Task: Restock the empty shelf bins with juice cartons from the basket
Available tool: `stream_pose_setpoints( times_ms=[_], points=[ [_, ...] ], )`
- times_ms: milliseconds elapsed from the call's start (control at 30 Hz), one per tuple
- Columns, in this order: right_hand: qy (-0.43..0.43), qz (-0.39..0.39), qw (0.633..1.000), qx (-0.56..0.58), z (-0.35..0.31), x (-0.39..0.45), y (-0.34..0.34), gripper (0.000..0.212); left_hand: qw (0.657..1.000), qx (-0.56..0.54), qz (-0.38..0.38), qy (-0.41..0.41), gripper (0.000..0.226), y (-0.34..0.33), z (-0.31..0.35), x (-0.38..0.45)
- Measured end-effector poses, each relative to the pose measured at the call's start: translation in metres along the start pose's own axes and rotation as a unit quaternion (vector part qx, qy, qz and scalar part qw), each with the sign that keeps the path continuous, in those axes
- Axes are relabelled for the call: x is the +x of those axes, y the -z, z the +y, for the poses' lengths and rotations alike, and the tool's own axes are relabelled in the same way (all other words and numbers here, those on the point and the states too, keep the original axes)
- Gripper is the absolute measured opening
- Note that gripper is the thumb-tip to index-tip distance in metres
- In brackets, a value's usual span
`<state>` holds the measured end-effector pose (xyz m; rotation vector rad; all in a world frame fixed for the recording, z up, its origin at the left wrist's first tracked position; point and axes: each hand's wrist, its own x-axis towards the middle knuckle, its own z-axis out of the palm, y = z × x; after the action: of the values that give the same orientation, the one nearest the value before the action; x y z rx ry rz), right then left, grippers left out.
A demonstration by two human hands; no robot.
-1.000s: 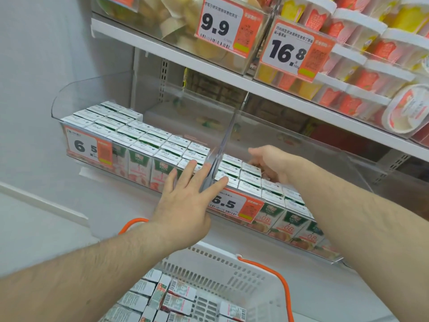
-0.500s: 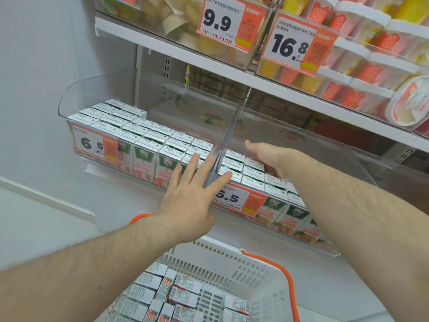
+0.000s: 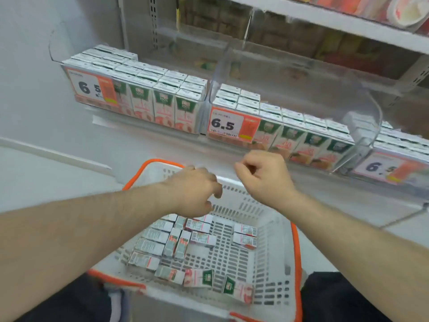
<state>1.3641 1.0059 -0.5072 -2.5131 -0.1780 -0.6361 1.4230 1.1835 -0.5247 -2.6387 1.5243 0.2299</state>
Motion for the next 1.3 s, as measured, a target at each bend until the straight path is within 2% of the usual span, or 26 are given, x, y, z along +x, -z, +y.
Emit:
stream_pose_setpoints(
  times_ms=[67,133,167,233,300,367,500,567,700,800,900,933,1000,1100,1167,1233,1300],
  points=[
    [-0.11,-0.115,0.987,0.001,0.013,-0.021,-0.017,0.036,0.997,-0.028,-0.074,0.023,0.039,-0.017,-0.003,-0.004],
    [-0.204,-0.242,0.949,0.006,0.03,-0.036,-0.035,0.034,0.987,-0.064,-0.133,0.061,0.035,-0.036,-0.005,-0.003],
    [-0.246,-0.307,0.92,0.011,0.042,-0.044,-0.046,0.032,0.982,-0.083,-0.152,0.077,0.032,-0.047,-0.004,-0.001],
    [-0.335,-0.434,0.836,0.02,0.062,-0.06,-0.066,0.031,0.969,-0.123,-0.189,0.099,0.031,-0.072,0.005,0.006],
    [-0.37,-0.533,0.761,-0.011,0.08,-0.081,-0.084,0.039,0.951,-0.162,-0.237,0.114,0.035,-0.103,0.017,0.015],
    [-0.342,-0.579,0.737,-0.069,0.092,-0.1,-0.095,0.037,0.935,-0.195,-0.268,0.128,0.035,-0.132,0.028,0.021],
    [-0.328,-0.6,0.722,-0.101,0.109,-0.137,-0.123,0.027,0.916,-0.202,-0.319,0.138,0.037,-0.179,0.038,0.021],
    [-0.312,-0.621,0.71,-0.109,0.113,-0.153,-0.139,0.034,0.915,-0.166,-0.352,0.111,0.038,-0.198,0.038,0.014],
    [-0.311,-0.638,0.698,-0.098,0.114,-0.175,-0.164,0.029,0.924,-0.106,-0.366,0.038,0.05,-0.23,0.027,0.003],
    [-0.289,-0.643,0.701,-0.108,0.117,-0.192,-0.173,0.062,0.921,-0.046,-0.388,-0.007,0.066,-0.248,0.024,0.002],
    [-0.227,-0.666,0.694,-0.154,0.12,-0.207,-0.179,0.094,0.937,-0.029,-0.349,-0.013,0.054,-0.259,0.03,0.004],
    [-0.217,-0.672,0.689,-0.164,0.121,-0.21,-0.181,0.099,0.938,-0.036,-0.344,-0.008,0.053,-0.264,0.031,0.004],
    [-0.209,-0.661,0.7,-0.172,0.121,-0.216,-0.185,0.095,0.933,-0.088,-0.348,0.025,0.052,-0.27,0.03,0.003],
    [-0.234,-0.642,0.717,-0.14,0.124,-0.216,-0.184,0.083,0.901,-0.23,-0.339,0.139,0.044,-0.27,0.024,0.005],
    [-0.33,-0.621,0.709,-0.057,0.128,-0.206,-0.177,0.082,0.867,-0.308,-0.34,0.195,0.04,-0.265,0.018,0.007],
    [-0.429,-0.566,0.702,0.045,0.131,-0.192,-0.168,0.081,0.82,-0.404,-0.316,0.254,0.034,-0.258,0.008,0.011],
    [-0.485,-0.502,0.708,0.11,0.13,-0.176,-0.158,0.073,0.753,-0.507,-0.274,0.316,0.035,-0.245,-0.001,0.016]
  ],
)
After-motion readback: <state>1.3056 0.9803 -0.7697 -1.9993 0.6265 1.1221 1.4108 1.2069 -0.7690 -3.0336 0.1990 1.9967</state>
